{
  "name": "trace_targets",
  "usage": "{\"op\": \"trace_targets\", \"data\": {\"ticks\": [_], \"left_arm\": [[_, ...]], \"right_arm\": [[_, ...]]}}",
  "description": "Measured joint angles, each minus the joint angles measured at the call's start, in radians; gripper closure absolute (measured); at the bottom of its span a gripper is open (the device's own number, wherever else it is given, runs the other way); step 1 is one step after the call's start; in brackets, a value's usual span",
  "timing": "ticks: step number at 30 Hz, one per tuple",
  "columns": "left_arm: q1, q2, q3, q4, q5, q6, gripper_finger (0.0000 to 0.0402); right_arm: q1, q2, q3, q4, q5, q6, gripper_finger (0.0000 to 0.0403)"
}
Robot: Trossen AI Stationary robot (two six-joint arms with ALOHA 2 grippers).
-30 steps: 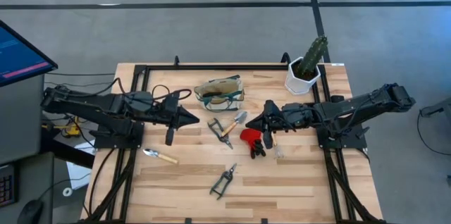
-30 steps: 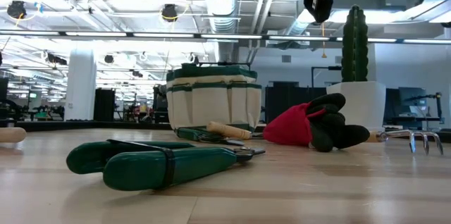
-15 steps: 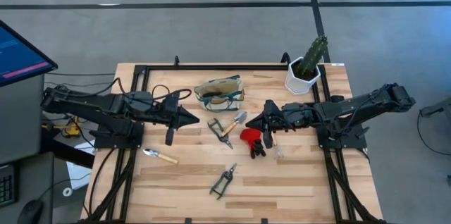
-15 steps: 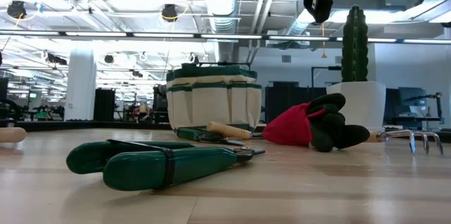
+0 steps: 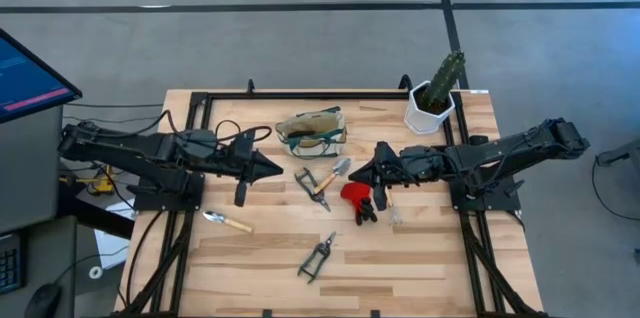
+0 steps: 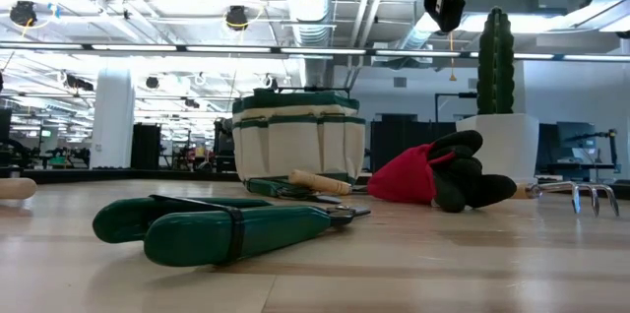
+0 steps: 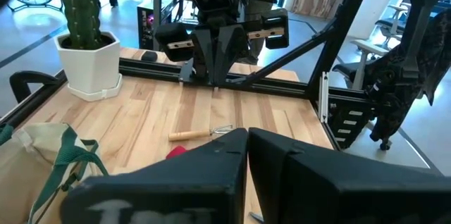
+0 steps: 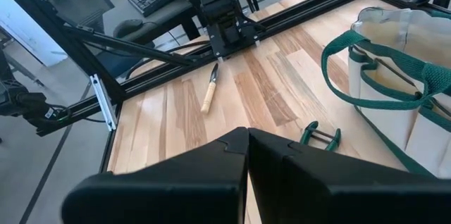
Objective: Pick & Place Garden tools in Gardening bag
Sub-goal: Put the red gloves into the brown gardening bag
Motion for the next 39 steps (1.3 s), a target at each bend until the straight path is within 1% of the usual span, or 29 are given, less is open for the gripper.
{"op": "trace_targets", "data": {"ticks": [26,30,35,39], "left_arm": [[0.000,0.000,0.000,-0.001,-0.005,0.000,0.0399],[0.000,0.000,0.000,-0.001,-0.004,0.000,0.0399],[0.000,0.000,0.000,-0.001,-0.003,0.000,0.0400],[0.000,0.000,0.000,-0.001,-0.003,0.000,0.0400]], "right_arm": [[0.000,0.000,0.000,0.000,-0.001,0.005,0.0403],[-0.008,0.000,0.001,-0.039,0.001,0.152,0.0403],[-0.007,0.000,0.001,-0.185,0.009,0.267,0.0403],[-0.006,0.000,0.001,-0.298,0.048,0.391,0.0403]]}}
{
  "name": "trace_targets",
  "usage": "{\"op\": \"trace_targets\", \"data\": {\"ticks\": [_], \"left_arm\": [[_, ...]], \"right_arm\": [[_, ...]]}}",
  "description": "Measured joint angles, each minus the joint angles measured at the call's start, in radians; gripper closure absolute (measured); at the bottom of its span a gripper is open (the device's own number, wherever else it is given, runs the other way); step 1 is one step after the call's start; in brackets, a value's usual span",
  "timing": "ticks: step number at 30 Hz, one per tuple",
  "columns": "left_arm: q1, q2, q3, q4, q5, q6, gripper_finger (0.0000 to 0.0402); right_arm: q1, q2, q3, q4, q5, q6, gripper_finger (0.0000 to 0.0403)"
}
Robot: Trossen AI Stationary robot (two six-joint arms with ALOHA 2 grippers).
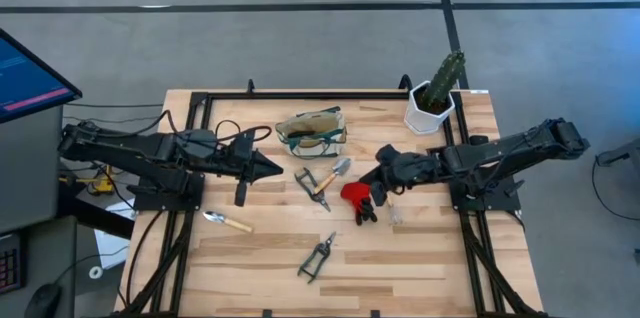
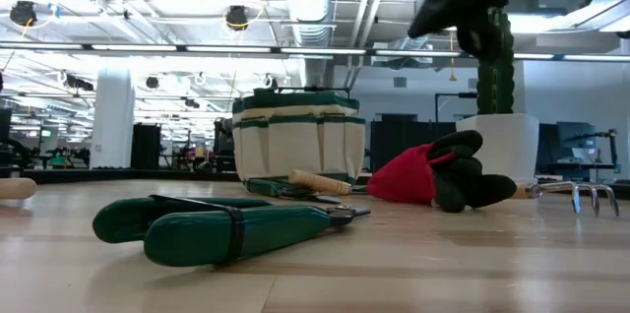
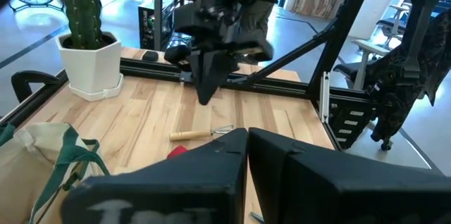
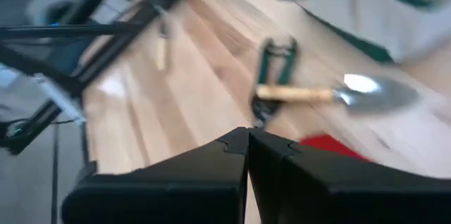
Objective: Pick & Place Garden tools in Gardening bag
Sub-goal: Put the red gloves into the brown gardening bag
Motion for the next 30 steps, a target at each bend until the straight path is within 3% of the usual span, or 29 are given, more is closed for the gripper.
{"op": "trace_targets", "data": {"ticks": [5,12,30], "left_arm": [[0.000,0.000,0.000,0.000,0.003,0.000,0.0400],[0.000,0.000,0.000,0.000,0.003,0.000,0.0400],[0.000,0.000,0.000,-0.001,0.002,0.000,0.0400]], "right_arm": [[-0.002,0.000,0.000,-0.131,0.016,0.176,0.0403],[-0.001,0.000,0.000,-0.283,0.009,0.287,0.0403],[-0.001,0.000,0.000,-0.245,-0.017,0.199,0.0403]]}}
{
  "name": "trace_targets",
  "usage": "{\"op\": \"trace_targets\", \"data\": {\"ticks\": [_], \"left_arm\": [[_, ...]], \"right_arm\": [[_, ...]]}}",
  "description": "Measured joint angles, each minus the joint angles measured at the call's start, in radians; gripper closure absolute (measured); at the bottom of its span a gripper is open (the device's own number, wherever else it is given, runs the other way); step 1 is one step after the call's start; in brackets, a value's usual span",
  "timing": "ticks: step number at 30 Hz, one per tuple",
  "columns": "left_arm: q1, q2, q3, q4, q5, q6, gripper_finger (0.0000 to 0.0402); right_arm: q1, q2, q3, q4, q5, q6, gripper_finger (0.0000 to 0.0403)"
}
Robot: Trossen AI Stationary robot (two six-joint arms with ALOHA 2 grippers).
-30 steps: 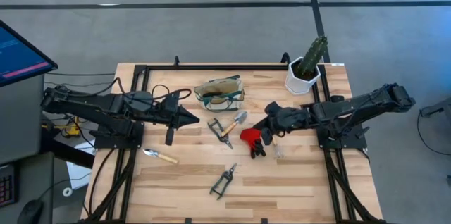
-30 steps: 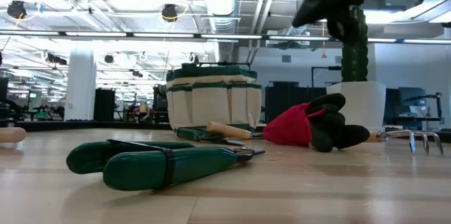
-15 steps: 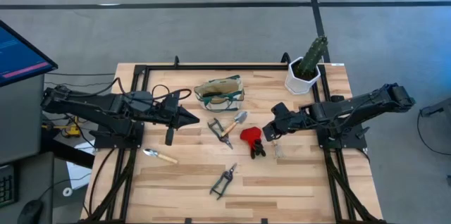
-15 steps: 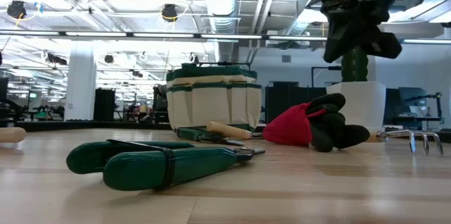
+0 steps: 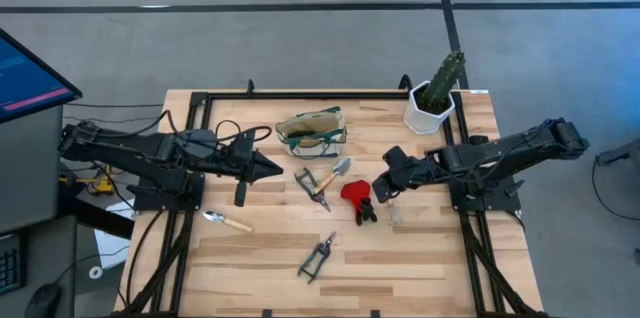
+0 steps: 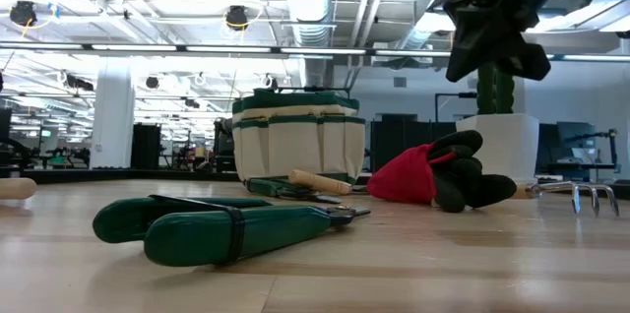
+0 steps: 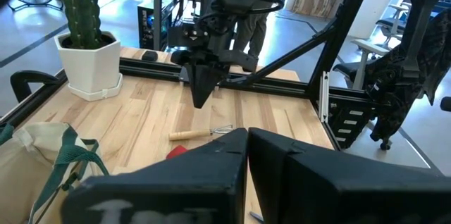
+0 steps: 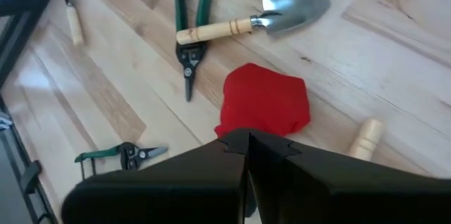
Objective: Pick & Place Garden tools in Gardening bag
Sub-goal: Put the red gloves into the brown gardening bag
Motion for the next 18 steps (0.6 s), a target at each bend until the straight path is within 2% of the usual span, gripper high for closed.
{"op": "trace_targets", "data": {"ticks": [18], "left_arm": [[0.000,0.000,0.000,0.000,0.009,0.000,0.0400]], "right_arm": [[0.000,0.000,0.000,0.021,0.000,-0.071,0.0403]]}}
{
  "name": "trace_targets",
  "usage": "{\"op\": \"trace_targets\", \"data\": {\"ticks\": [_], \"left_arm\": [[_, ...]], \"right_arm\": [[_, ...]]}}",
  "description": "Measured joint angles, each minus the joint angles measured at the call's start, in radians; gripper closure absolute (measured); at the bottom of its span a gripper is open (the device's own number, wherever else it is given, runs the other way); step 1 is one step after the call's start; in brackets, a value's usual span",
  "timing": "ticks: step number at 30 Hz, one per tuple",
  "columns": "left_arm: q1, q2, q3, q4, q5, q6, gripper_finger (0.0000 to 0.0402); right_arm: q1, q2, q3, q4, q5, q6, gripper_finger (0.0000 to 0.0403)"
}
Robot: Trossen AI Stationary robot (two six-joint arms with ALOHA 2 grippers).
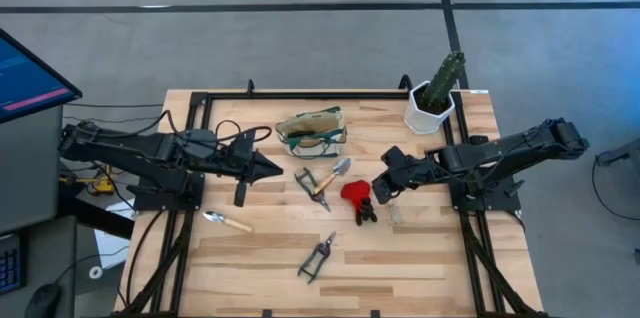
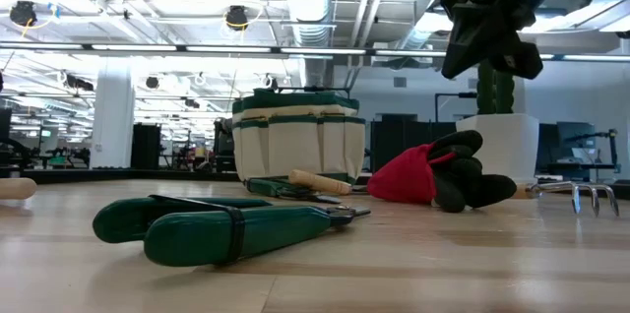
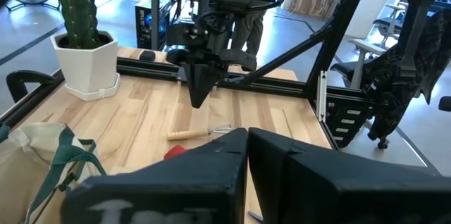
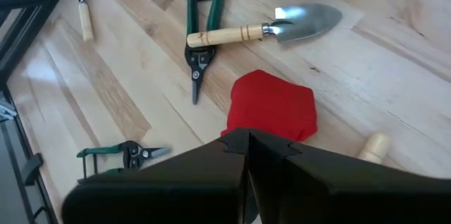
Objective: Pick & Place Garden tools in Gardening bag
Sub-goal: Put the red gloves into the brown gardening bag
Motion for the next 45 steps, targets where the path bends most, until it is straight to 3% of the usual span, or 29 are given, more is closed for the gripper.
{"op": "trace_targets", "data": {"ticks": [26,34,45], "left_arm": [[0.000,0.000,0.000,0.000,0.001,0.000,0.0400],[0.000,0.000,0.000,0.000,0.001,0.000,0.0400],[0.000,0.000,0.000,0.000,0.001,0.000,0.0400]], "right_arm": [[0.005,0.000,0.000,0.000,-0.001,-0.005,0.0403],[0.047,0.000,-0.001,0.045,-0.054,0.017,0.0403],[0.099,0.024,-0.001,0.050,-0.049,0.194,0.0403]]}}
